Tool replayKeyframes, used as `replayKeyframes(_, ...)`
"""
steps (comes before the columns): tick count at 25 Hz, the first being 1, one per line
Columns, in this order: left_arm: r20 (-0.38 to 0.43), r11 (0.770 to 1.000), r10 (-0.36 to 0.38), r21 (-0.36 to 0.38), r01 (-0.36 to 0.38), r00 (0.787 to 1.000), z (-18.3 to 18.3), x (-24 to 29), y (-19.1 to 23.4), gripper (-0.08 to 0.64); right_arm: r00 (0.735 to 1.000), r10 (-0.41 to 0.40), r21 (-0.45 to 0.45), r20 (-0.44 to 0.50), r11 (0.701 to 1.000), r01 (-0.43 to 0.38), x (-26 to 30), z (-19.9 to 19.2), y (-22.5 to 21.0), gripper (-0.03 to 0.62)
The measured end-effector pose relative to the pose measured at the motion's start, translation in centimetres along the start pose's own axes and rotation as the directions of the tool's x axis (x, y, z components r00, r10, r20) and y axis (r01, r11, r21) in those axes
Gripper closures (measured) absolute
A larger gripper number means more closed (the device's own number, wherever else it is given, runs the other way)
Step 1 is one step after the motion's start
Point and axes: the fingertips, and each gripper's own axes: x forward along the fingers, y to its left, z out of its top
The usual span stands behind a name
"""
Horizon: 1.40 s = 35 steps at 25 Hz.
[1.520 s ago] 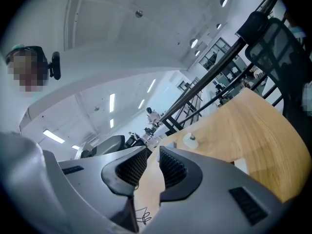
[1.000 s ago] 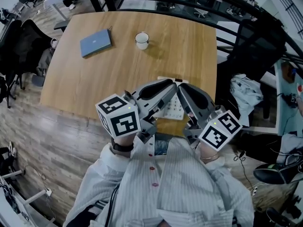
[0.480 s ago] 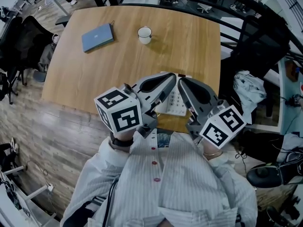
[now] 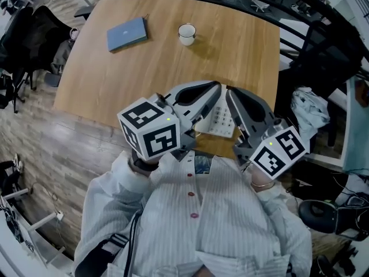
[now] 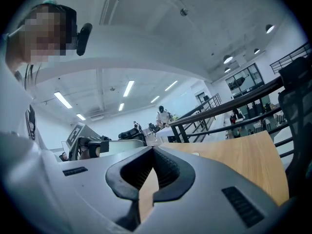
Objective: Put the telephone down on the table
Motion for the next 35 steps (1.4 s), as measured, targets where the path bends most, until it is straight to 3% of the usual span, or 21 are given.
replayKeyframes(9,-0.013,0.991,0.021,0.131,-0.019,1.000,-0.2,0.5,0.3,0.551,1.000,-0.008,0.027,-0.007,1.000,0.009,0.4,-0.2,-1.0,0.557)
replayKeyframes(35,-0.132,0.987,0.035,0.161,-0.014,0.991,-3.0,-0.2,2.3,0.551,0.999,-0.032,0.012,-0.029,0.999,0.033,1.3,-1.6,-1.3,0.557)
